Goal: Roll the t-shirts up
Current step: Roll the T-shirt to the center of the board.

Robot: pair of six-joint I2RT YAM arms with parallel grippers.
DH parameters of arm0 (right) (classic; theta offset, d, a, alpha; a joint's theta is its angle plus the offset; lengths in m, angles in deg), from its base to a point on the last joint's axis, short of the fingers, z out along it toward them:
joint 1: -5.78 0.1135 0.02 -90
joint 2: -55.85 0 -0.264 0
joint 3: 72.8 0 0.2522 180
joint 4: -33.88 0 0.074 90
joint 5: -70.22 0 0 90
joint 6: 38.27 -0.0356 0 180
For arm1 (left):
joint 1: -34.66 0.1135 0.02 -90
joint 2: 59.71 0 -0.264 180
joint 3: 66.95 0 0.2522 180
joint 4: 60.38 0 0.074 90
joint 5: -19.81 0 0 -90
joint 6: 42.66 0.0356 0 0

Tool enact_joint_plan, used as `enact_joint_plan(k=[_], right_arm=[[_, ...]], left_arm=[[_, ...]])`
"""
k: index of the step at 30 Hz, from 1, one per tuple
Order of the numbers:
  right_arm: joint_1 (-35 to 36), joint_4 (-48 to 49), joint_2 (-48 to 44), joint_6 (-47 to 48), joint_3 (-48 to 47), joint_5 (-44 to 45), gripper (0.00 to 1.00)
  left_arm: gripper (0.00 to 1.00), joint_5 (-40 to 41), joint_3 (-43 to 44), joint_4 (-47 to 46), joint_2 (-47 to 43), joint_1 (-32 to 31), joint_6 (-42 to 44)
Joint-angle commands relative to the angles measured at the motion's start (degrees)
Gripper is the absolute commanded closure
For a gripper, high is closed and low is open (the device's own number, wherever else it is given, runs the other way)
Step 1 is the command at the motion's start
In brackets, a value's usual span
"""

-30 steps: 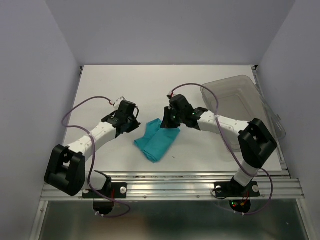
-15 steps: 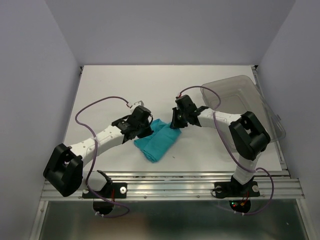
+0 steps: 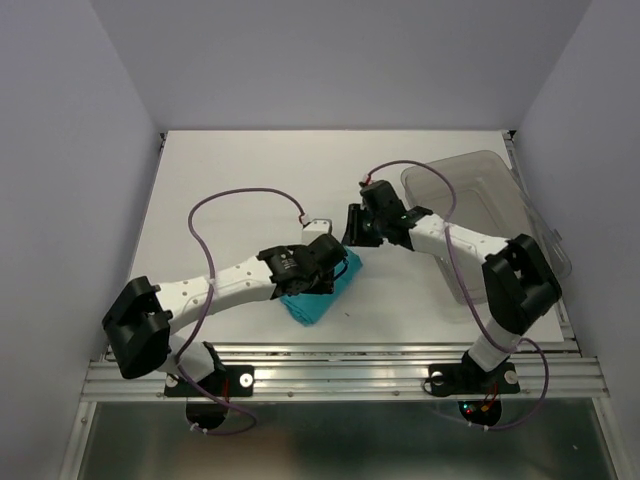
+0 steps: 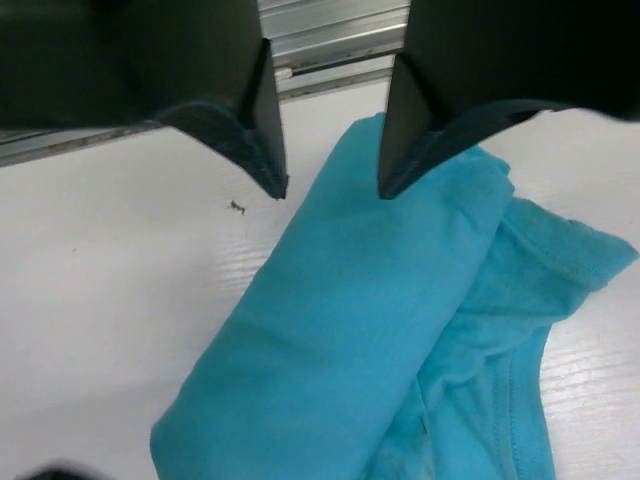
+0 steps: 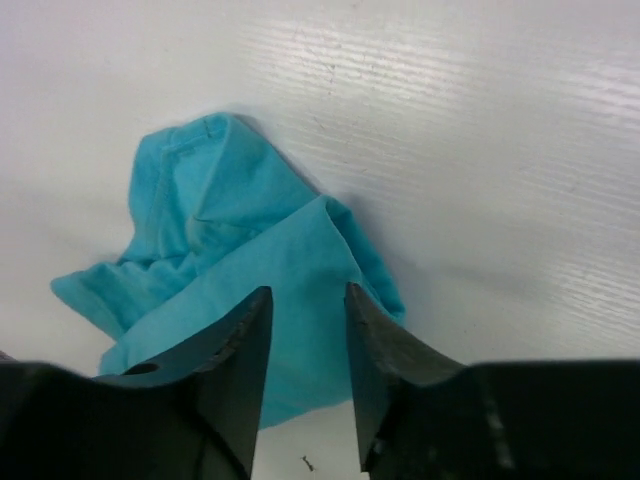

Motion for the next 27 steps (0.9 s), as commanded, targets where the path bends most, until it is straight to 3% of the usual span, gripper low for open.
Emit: enact_joint_plan(k=[1,7,18,24,27], right_arm=[[-3.0,-1.1,-7.58,1.21,0.05,2.15,0.49],[-4.85,-1.19,-13.83,-0.2,5.15,0.75,0.34],[-4.85,-1.81,-18.75,-1.69,10.96,-0.22,0.32],[-4.85,-1.81,-20.77,-2.75,13.68,-1.63,0.31],[-4.85,-1.72,-22.27,-3.8,15.53,-3.38,0.28]], left_arm=[[0.45,5.44,3.36,6.73,0.23,-3.14,4.29],[0.33,5.08,5.74,9.63,6.12,-8.24,9.31],[0.34,9.39,7.05,11.56,16.67,-9.92,8.35],[0.43,9.31,7.94,10.16,23.26,-9.39,9.22],[0.59,7.2,7.67,7.44,23.01,-8.43,10.97]])
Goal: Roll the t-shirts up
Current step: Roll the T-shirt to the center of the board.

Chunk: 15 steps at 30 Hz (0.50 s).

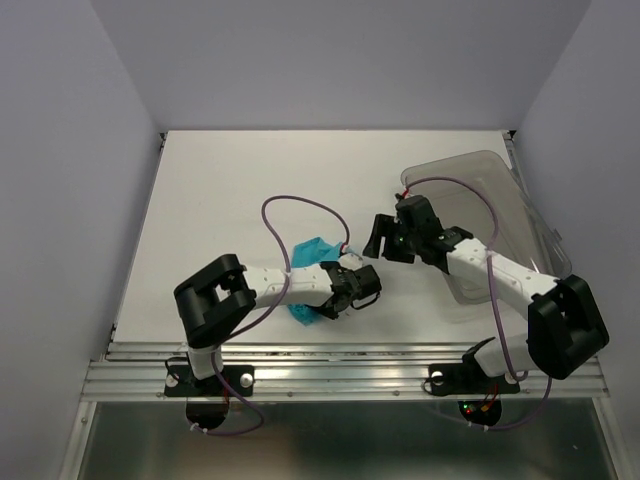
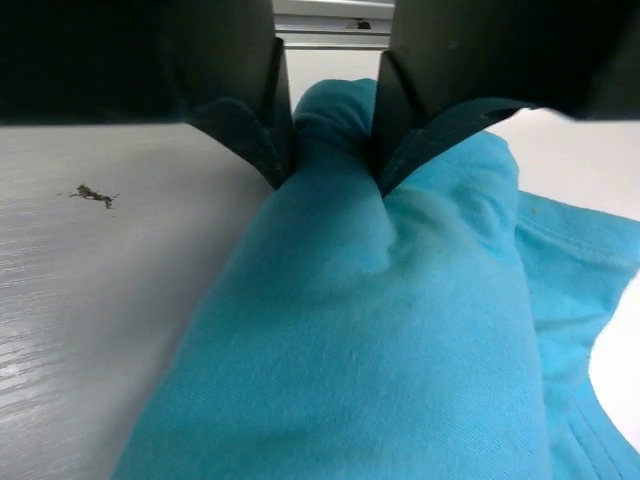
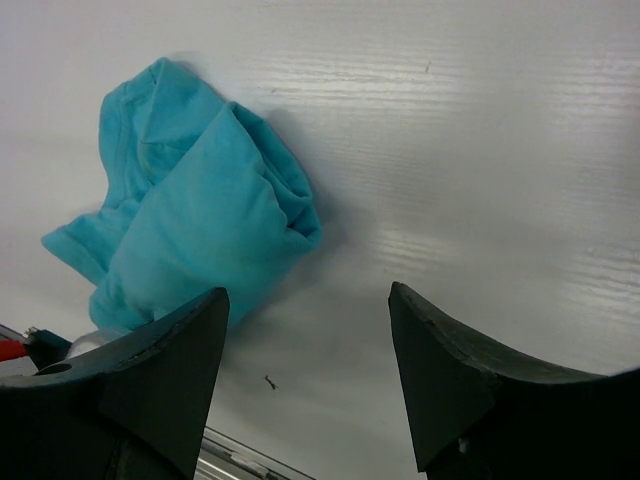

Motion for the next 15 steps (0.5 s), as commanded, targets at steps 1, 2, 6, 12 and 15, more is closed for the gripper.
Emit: enact_joint_plan(k=[1,2,6,12,15], right_arm=[[0.2,0.77,-2.99,-1.68,2.43,-3.1,0.24],[0.2,0.95,-3.34,-2.12,2.44,-3.63,0.21],[0.2,4.72,-4.31,-4.93,5.95,-7.66,0.1],[0.2,13.77,-1.51,-9.67,8.86,-12.25,0.06],[0.2,19.99,-0.01,-11.79,9.91,-13.82,0.06]], left_arm=[[0.65,-2.98,0.13,-4.25,-0.01,1.76,2.41],[0.71,-3.0,-0.22,-4.27,-0.8,2.38,3.03],[1.0,-12.19,-3.37,-12.07,-6.33,5.19,7.33],[1.0,-21.71,-6.63,-18.68,-12.05,8.88,10.59],[1.0,-24.53,-8.13,-20.7,-13.55,10.03,11.03]])
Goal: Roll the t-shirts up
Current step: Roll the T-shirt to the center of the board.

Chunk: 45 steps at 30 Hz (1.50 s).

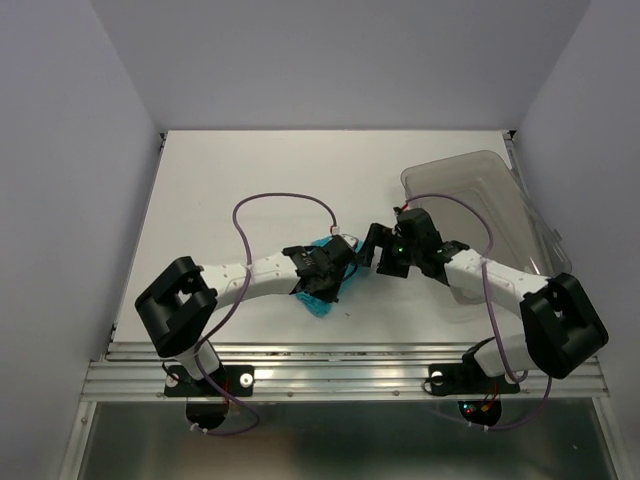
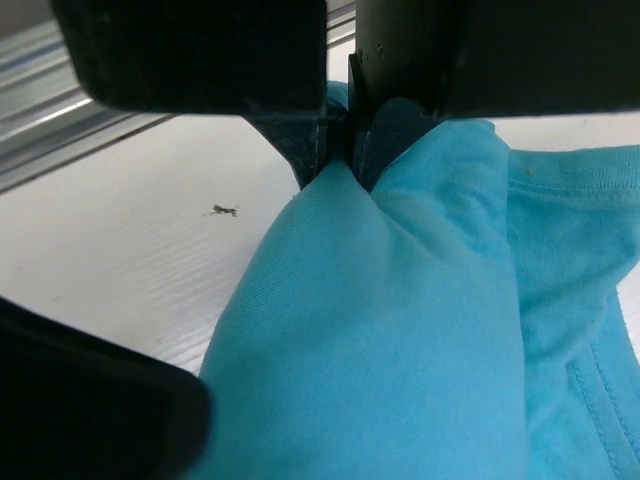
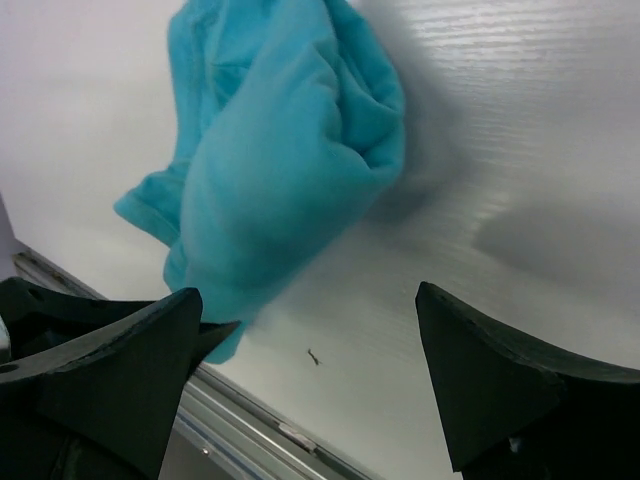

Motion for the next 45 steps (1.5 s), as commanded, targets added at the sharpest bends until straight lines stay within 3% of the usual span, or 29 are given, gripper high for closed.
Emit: enact_joint_plan(k=[1,7,13,20,23,25,27,29,31,32,35,37,40,45], right_arm=[[0.2,12.3,1.7,-4.36,1.13,-3.8,0.06],[0.2,15.56,7.57,-6.65,-0.01,-4.06,0.06],[1.43,17.23,11.36,-9.37,-0.45,-1.88,0.13],[2.13,18.81,13.47,-10.52,-0.71,-0.02,0.4],[2.13,18.64,13.83,-9.81,-1.85,1.03,0.45],[2.13,16.98,13.92,-8.85,-3.0,1.47,0.44],[2.13,16.01,13.74,-8.41,-3.88,2.35,0.34],[2.13,15.91,13.57,-8.32,-3.88,2.53,0.34],[2.13,16.0,13.48,-8.67,-3.71,2.79,0.51],[2.13,16.0,13.56,-8.76,-3.71,3.05,0.68],[2.13,15.92,13.21,-8.76,-3.88,3.14,0.92],[2.13,15.57,12.86,-8.67,-4.32,3.06,0.99],[2.13,14.69,12.51,-8.67,-4.93,3.06,0.99],[2.13,13.46,12.69,-8.85,-6.16,2.97,0.99]], left_arm=[[1.0,-7.94,-2.08,-6.26,-3.67,1.09,2.42],[1.0,-11.11,-2.87,-7.76,-4.2,2.06,2.51],[1.0,-11.47,-2.69,-8.02,-4.46,2.32,2.59],[1.0,-13.05,-2.69,-8.55,-4.99,2.32,2.95],[0.97,-13.14,-2.87,-7.94,-5.43,2.32,3.47],[0.96,-12.7,-3.04,-7.23,-5.96,2.32,3.82],[0.95,-12.17,-3.31,-6.44,-6.31,2.41,3.91],[0.89,-12.26,-3.4,-6.26,-6.57,2.41,4.09],[0.81,-12.08,-3.48,-6.0,-6.66,2.32,4.09],[0.67,-11.73,-3.4,-5.65,-6.84,2.41,4.18],[0.41,-10.77,-2.61,-4.51,-7.45,2.32,4.09],[0.34,-8.92,-1.2,-2.31,-8.06,2.23,4.09],[0.25,-2.88,1.6,1.9,-8.77,0.4,3.3],[0.21,6.0,4.6,5.69,-7.28,-3.47,0.76]])
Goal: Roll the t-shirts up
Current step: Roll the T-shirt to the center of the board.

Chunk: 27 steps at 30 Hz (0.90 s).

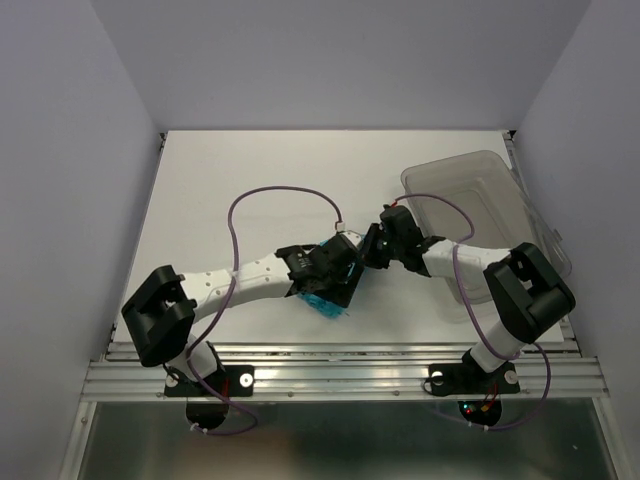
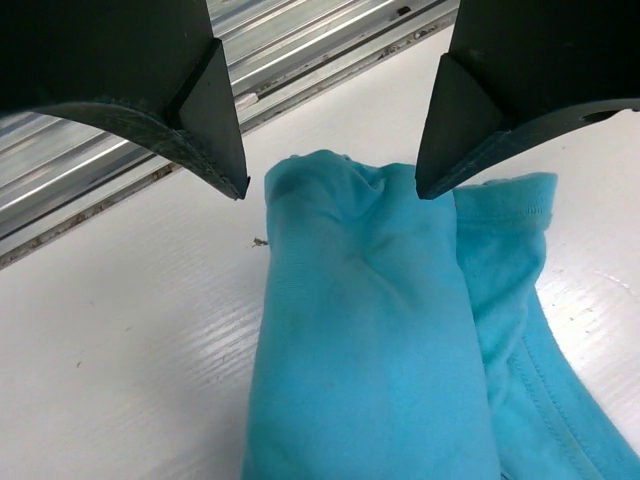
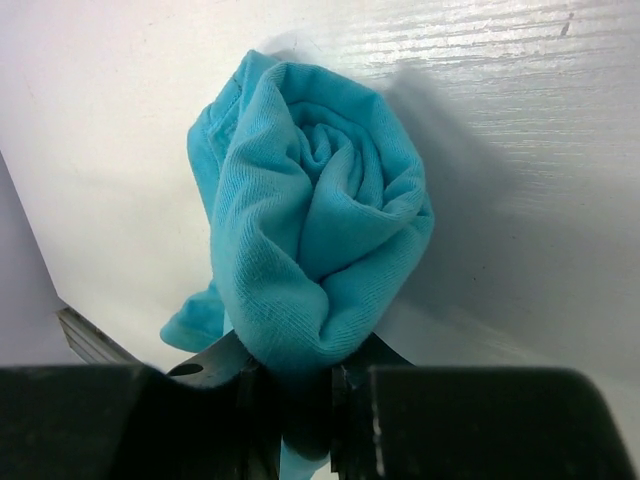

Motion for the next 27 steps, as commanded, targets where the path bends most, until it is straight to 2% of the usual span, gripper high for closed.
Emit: enact_joint_plan(k=[1,3,9,17,20,22,23,24,25,26,27], right_arm=[[0.34,-0.21,-1.41,0.05,-3.46,1.11,0.99],[0.34,-0.3,-1.41,-0.04,-3.54,1.11,0.99],[0.34,-0.47,-1.59,0.05,-3.81,1.11,0.99],[0.34,-0.56,-1.94,0.14,-3.63,1.2,0.99],[0.34,-0.82,-1.94,0.4,-3.63,1.2,0.99],[0.34,-0.82,-2.29,0.4,-3.46,1.2,0.99],[0.34,-0.91,-2.38,0.49,-3.37,1.2,0.99],[0.34,-0.91,-2.38,0.49,-3.28,1.29,0.99],[0.34,-1.0,-2.55,0.66,-3.28,1.37,0.99],[0.34,-1.09,-2.64,0.75,-3.28,1.55,0.98],[0.34,-1.26,-2.73,0.93,-3.37,1.64,0.96]], left_arm=[[0.21,10.45,4.86,4.6,-0.55,-4.96,-2.9],[0.21,14.74,5.39,5.39,0.6,-6.55,-4.13],[0.23,20.21,7.94,6.71,6.31,-11.83,-6.51],[0.27,24.53,9.09,7.42,13.34,-12.36,-7.3],[0.33,24.44,9.09,6.54,14.05,-11.83,-6.69],[0.4,23.83,8.56,5.48,13.96,-10.87,-5.99],[0.55,23.57,8.3,4.96,13.79,-10.52,-5.72],[0.65,22.69,8.12,3.82,13.61,-10.08,-5.46],[0.88,22.08,7.68,3.2,13.0,-9.29,-4.76],[0.98,19.89,7.24,1.63,12.56,-8.85,-4.23],[1.0,18.39,6.89,0.66,12.03,-8.41,-3.7]])
